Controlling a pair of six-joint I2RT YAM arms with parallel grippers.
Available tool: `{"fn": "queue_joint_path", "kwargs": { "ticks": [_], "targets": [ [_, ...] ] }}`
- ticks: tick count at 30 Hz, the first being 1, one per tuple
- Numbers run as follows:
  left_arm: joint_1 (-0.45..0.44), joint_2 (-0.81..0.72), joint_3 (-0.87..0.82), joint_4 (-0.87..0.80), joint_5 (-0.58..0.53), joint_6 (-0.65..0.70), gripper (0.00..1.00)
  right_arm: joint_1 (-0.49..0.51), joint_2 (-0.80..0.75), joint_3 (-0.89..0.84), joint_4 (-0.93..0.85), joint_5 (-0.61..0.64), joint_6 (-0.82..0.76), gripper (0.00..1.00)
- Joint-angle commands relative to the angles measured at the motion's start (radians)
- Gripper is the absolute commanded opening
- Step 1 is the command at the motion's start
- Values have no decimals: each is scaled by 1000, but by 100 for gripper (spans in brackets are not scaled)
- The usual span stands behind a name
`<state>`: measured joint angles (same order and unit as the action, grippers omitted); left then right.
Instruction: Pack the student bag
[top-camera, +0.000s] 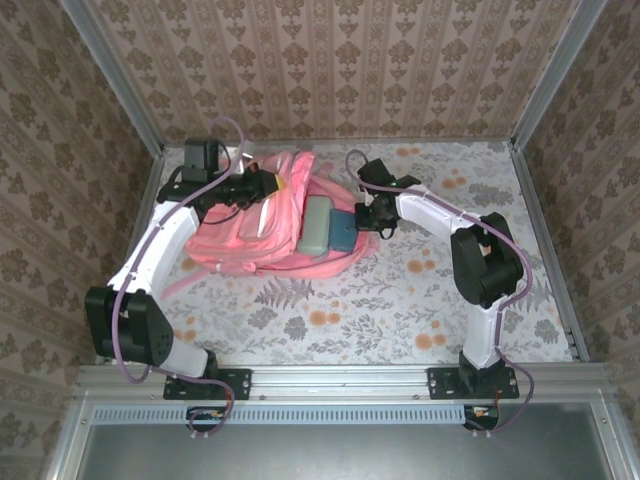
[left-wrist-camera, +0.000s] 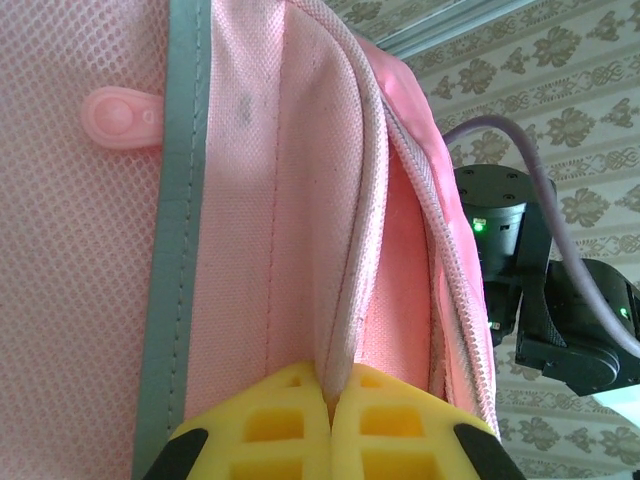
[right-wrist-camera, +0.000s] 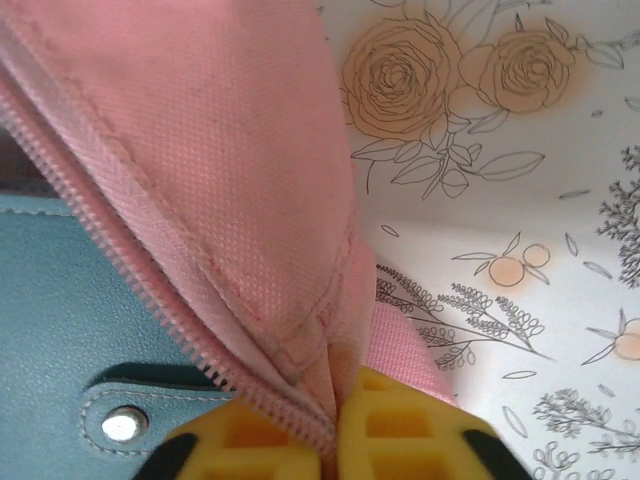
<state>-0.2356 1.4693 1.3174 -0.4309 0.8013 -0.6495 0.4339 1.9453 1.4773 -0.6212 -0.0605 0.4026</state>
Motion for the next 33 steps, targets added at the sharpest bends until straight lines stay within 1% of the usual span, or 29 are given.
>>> {"fn": "queue_joint_path", "kwargs": {
  "ticks": [1,5,10,11,12,14,15,17,18,19,20,22,24,25,26,27,29,33],
  "targets": [
    [-14,19,64,17,30,29,0,-9,-50,-55,6,11,14,0],
    [-58,55,87,22,-4,27,0,-35,-117,-105,13,37,9,0],
    [-120,143,108,41,-54,13,0,-70,-129,-107,10,16,1,0],
    [-132,168,119,41,-64,13,0,-74,-131,-106,14,10,2,5],
    [-141,188,130,38,-70,13,0,-76,-136,-107,16,8,9,20],
    [-151,220,153,34,-90,8,0,-78,-160,-120,38,-8,17,19],
    [-151,227,157,36,-99,5,0,-78,-177,-131,53,-15,22,22],
    [-142,230,167,32,-117,-2,14,-78,-223,-166,79,-23,39,41],
    [-136,226,170,30,-120,-4,22,-78,-246,-184,115,-27,42,42],
    [-128,219,168,27,-123,-5,35,-76,-274,-214,147,-46,41,44],
    [-113,206,163,21,-129,-2,41,-71,-302,-245,181,-47,38,49],
    [-85,169,128,29,-139,-12,45,-60,-346,-293,222,-31,38,61],
    [-55,119,80,38,-147,-25,54,-58,-379,-337,257,-29,47,72],
    [-40,90,53,36,-151,-25,57,-58,-398,-363,280,-32,55,87],
    [-26,59,25,28,-151,-24,60,-58,-418,-394,310,-35,69,99],
    [-14,34,-2,22,-182,-24,60,-58,-436,-418,334,-36,89,100],
    [12,-37,-76,15,-205,-32,64,-58,-469,-468,397,-70,122,100],
    [65,-175,-234,-30,-273,-74,63,-34,-499,-499,447,-100,162,100]
  ]
}}
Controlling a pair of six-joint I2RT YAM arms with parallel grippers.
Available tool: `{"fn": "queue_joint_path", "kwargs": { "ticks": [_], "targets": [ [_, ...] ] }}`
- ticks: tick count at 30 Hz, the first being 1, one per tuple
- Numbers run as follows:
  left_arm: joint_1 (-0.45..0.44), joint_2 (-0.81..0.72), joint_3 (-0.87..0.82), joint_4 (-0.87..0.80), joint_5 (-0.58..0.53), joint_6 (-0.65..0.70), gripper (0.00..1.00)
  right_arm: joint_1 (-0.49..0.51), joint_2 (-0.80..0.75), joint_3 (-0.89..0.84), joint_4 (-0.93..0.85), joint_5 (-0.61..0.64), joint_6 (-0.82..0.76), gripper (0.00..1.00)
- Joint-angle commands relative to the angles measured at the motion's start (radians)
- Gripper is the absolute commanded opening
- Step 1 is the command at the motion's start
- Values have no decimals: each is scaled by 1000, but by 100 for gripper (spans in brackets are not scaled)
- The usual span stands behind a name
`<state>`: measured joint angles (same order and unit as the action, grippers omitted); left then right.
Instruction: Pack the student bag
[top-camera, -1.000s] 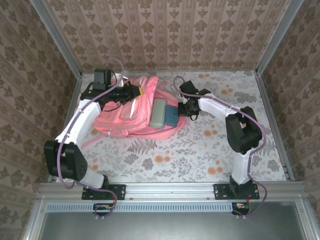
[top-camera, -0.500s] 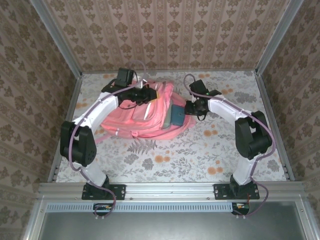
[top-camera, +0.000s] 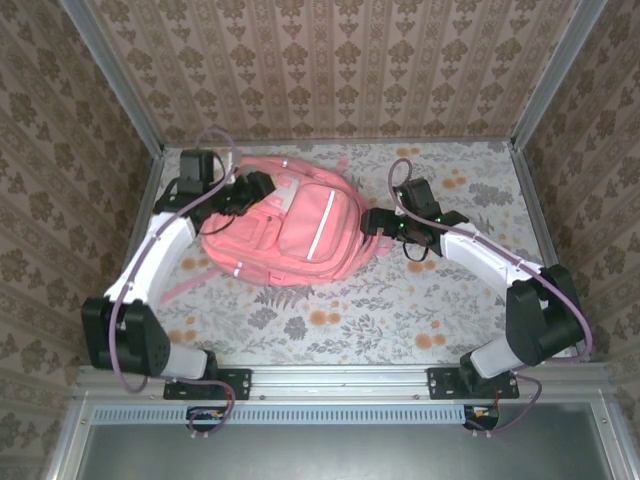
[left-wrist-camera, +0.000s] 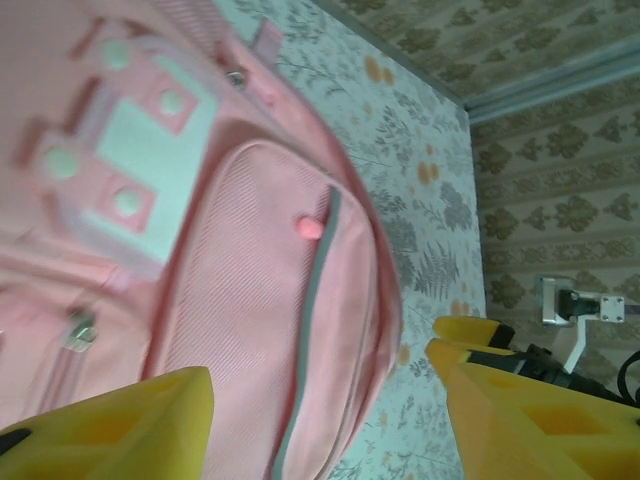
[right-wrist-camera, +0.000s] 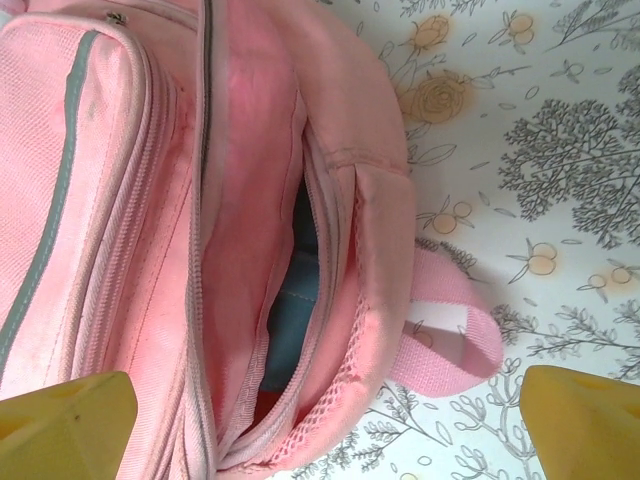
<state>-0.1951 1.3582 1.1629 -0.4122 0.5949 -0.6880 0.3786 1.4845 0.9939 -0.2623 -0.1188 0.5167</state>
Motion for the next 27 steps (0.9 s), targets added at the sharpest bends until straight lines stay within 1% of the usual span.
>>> {"fn": "queue_joint_path", "kwargs": {
  "ticks": [1,4,8,11,13,14,19,20,22,27],
  "targets": [
    [36,-98,-114,-66,-82,-51,63,34,-43,-14,83,-34,48,100],
    [55,-199,-233,-124,-145,-109,62,84,-47,-3,60,-20,36,100],
    [52,-333,-421,-127,-190,-219,58,151,-53,-7,46,13,43,100],
    [46,-420,-550,-81,-203,-297,54,185,-58,-15,51,30,55,100],
    [42,-452,-622,-15,-188,-341,49,200,-56,-13,46,36,59,100],
    [36,-460,-656,22,-185,-361,48,208,-56,-7,38,44,59,100],
    [10,-396,-739,205,-153,-415,49,228,-49,5,24,65,66,100],
    [1,-377,-743,240,-155,-412,48,232,-47,5,25,64,67,100],
    [-9,-334,-740,267,-170,-405,43,242,-43,11,25,65,68,100],
    [-19,-239,-741,385,-183,-382,41,270,-39,15,20,73,75,100]
  ]
}}
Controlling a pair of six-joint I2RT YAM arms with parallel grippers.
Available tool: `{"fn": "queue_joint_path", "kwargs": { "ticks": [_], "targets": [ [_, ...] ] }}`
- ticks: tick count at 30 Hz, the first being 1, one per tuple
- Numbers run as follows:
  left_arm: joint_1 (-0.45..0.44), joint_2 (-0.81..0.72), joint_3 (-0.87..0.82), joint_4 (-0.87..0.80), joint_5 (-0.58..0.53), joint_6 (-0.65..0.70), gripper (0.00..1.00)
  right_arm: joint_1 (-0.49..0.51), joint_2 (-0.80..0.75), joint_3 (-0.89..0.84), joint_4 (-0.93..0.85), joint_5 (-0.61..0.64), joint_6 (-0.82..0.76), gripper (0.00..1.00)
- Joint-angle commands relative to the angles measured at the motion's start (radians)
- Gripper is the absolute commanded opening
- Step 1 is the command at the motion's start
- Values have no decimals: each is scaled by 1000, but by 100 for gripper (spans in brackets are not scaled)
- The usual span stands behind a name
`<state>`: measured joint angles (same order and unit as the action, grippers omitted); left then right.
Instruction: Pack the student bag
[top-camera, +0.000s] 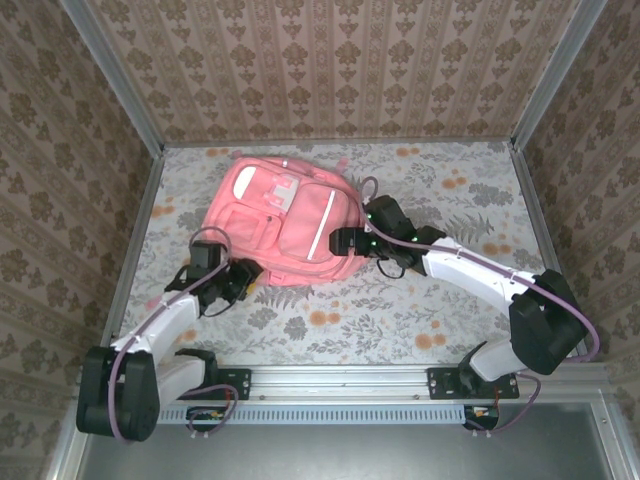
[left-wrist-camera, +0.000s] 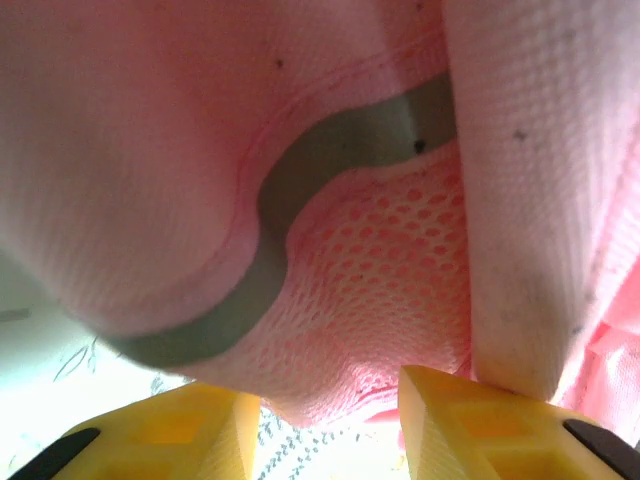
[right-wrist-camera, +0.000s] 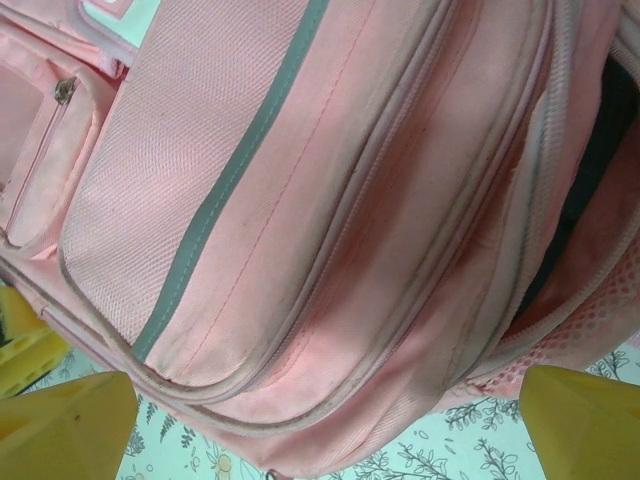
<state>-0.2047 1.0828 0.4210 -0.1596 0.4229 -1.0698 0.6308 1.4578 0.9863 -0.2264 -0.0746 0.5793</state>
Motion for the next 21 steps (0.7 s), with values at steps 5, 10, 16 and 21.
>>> {"fn": "queue_joint_path", "kwargs": {
  "ticks": [5,10,16,21],
  "targets": [
    [-46,118,32,124,-45,25,43,51,-12,23,-21,49,15,100],
    [-60,134,68,117,-61,7,4,81,-22,23,-24,66,10,100],
    [-92,45,166,4,-124,-23,0,111,-37,22,-24,81,-4,100],
    [-106,-8,210,-46,-138,-44,0,130,-38,20,-11,84,-4,99]
  ]
}}
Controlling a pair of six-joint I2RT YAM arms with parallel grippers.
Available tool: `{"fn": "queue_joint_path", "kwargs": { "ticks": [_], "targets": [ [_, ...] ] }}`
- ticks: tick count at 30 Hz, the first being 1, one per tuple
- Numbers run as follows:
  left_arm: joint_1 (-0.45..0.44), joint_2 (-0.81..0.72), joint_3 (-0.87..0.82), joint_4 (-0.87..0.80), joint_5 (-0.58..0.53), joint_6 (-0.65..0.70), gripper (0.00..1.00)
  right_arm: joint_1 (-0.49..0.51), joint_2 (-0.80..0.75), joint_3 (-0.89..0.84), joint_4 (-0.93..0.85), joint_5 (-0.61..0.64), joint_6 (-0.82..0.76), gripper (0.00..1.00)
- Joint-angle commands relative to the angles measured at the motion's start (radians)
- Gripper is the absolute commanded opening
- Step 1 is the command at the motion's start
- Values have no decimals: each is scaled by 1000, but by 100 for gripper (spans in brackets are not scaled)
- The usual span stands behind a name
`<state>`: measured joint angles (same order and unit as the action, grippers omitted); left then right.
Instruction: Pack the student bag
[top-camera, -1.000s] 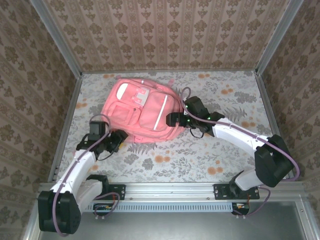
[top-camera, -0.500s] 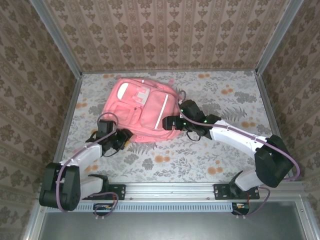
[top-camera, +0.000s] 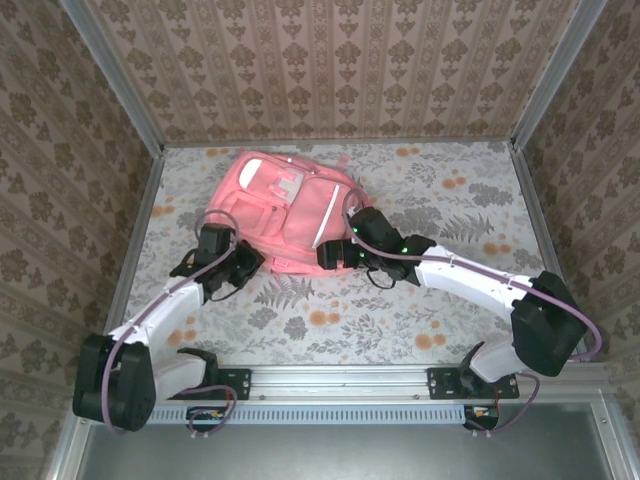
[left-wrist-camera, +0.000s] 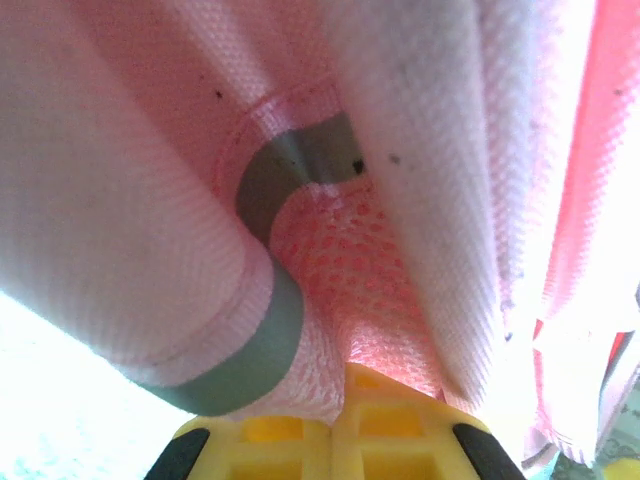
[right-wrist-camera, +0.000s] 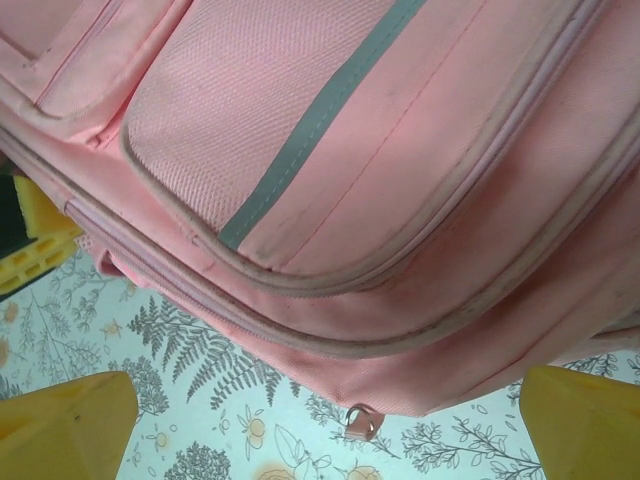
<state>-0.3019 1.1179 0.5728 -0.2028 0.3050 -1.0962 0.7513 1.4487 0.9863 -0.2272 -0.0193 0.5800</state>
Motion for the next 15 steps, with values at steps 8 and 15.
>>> {"fn": "queue_joint_path", "kwargs": {
  "ticks": [8,15],
  "targets": [
    [-35,-43,121,2,-21,-87,0,108,-28,11,86,29,-62,86],
    [-74,-17,174,-38,-41,-99,0,269,87,19,185,84,-64,65]
  ]
}}
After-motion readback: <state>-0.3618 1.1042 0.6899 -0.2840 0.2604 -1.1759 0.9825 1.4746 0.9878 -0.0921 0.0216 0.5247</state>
